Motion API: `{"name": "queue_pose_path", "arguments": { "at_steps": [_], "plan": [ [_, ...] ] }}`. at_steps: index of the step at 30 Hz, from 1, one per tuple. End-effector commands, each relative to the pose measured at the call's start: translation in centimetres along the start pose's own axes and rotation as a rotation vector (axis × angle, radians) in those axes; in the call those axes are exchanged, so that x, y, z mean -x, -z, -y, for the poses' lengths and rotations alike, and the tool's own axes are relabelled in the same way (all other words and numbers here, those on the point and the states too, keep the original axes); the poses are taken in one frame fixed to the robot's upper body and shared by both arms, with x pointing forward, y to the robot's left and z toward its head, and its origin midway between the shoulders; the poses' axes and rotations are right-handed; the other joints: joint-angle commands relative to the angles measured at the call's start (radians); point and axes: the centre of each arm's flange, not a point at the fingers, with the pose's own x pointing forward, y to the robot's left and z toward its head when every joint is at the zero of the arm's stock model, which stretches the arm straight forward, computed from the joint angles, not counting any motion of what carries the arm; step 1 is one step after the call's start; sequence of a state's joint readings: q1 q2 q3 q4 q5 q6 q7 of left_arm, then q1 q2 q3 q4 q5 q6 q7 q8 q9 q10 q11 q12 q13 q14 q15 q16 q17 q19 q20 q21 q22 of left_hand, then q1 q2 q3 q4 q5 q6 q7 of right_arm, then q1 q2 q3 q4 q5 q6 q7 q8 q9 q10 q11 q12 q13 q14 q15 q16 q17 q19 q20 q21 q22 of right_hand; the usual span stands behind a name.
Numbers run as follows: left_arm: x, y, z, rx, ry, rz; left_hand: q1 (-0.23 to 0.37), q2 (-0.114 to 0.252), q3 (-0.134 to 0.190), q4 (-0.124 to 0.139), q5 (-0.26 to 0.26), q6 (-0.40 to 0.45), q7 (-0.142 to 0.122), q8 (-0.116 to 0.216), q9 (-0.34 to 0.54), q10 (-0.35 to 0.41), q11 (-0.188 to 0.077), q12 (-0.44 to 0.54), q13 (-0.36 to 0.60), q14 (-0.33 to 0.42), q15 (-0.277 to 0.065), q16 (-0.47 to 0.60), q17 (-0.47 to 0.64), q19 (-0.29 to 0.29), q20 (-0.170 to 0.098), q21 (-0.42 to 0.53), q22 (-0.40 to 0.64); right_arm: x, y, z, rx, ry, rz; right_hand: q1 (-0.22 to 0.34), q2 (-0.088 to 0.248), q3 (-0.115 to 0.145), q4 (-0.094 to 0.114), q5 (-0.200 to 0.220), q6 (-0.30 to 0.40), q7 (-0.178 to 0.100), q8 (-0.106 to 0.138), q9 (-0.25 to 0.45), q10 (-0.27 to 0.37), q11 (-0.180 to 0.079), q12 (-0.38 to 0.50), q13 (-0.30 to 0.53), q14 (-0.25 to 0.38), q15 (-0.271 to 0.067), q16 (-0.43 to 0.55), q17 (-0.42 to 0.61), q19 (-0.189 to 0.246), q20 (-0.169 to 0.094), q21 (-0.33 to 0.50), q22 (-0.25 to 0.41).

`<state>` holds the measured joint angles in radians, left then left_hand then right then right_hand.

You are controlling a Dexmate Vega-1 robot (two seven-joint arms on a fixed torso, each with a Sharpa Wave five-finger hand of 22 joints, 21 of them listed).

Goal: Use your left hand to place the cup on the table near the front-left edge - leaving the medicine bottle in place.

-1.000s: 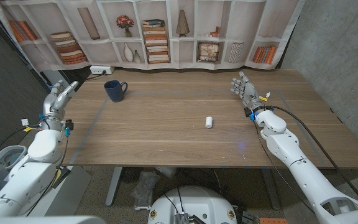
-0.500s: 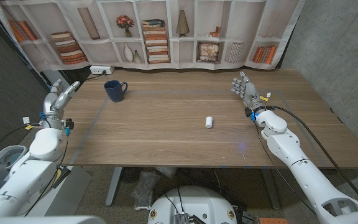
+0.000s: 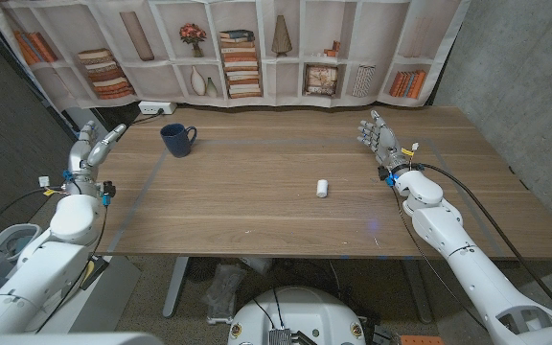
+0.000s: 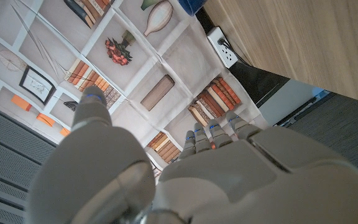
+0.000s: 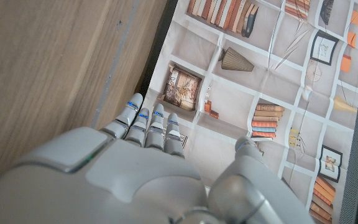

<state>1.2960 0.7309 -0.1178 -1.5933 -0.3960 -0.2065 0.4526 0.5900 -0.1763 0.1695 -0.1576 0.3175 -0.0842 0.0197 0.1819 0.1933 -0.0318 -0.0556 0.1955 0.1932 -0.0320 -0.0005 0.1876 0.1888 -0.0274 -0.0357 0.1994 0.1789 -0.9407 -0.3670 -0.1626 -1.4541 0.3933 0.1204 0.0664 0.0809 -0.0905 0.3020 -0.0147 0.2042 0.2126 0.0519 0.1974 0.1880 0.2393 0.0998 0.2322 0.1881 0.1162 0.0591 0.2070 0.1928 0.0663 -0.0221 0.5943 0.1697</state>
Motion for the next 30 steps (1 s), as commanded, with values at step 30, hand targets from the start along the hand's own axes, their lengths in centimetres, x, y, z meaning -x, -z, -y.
{"name": "queue_pose_path", "arguments": {
  "at_steps": [30],
  "plan": [
    [-1.0, -0.3, 2.8, -0.143, -0.002, -0.023, 0.020, 0.000, -0.036, 0.003, 0.005, -0.040, -0.003, 0.008, 0.005, -0.025, -0.001, 0.002, 0.007, -0.027, -0.003, -0.001, 0.003, -0.022, 0.000, -0.001, 0.006, 0.7, 0.1, 0.7, -0.005, 0.007, -0.001, -0.002, 0.012, -0.005, -0.007, -0.002, 0.009, -0.003, 0.001, 0.002, 0.006, -0.003, -0.004, 0.005, 0.007, -0.003, -0.003, 0.003, 0.018, 0.000, -0.014, 0.005]
  ]
}}
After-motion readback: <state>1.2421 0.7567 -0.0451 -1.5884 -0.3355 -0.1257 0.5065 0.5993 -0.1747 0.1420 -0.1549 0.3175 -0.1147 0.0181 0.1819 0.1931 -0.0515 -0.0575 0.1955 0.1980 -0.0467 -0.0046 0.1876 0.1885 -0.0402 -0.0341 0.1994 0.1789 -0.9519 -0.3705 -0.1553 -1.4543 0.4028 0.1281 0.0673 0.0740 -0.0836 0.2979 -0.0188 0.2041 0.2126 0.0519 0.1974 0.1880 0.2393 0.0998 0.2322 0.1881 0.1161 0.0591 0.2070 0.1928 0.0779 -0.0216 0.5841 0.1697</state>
